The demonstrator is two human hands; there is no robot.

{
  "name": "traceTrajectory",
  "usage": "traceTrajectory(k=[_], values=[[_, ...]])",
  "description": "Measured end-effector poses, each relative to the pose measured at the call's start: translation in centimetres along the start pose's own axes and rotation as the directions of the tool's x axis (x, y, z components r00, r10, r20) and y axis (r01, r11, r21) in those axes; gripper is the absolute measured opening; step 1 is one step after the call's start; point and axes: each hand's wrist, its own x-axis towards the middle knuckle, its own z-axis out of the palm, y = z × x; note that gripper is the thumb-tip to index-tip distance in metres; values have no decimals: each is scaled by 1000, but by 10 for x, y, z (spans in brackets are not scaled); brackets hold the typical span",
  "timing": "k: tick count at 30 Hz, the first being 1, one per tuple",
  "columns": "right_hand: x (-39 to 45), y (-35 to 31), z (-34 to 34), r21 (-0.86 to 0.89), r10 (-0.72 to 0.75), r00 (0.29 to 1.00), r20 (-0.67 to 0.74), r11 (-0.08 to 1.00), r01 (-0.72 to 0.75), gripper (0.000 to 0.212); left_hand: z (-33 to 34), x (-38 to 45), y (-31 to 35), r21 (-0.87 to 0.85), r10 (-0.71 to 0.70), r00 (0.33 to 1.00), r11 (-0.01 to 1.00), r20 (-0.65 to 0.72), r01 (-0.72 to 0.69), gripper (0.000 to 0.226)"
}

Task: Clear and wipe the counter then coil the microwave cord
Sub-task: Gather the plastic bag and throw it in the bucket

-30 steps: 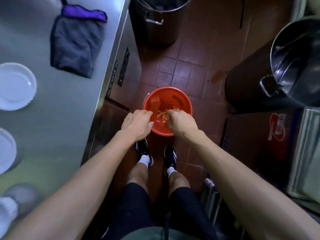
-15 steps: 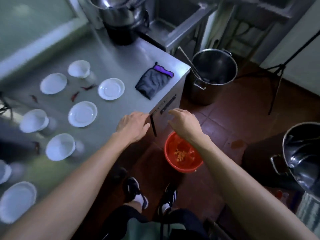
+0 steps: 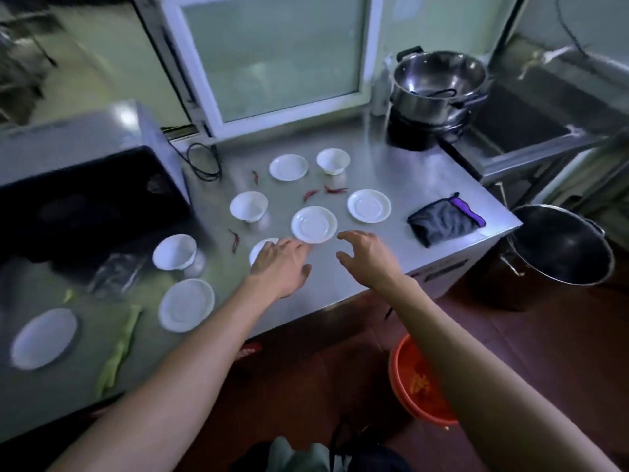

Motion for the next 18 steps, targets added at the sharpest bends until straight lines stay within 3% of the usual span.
traceTrajectory(k=[4,12,18], values=[[16,-78,31,20,-85,995,45,996,84,43,-2,-50,-69,-31,-106,991,994,-80,104,39],[37,-222,96,-39,-201,970,136,977,208,38,14,-159,-211,-152,-301,946,947,-121,282,34],[38,-309,151,10,-278,939,201,959,282,43,30,-222,-284,-193,-420,899,899,-125,394,29]])
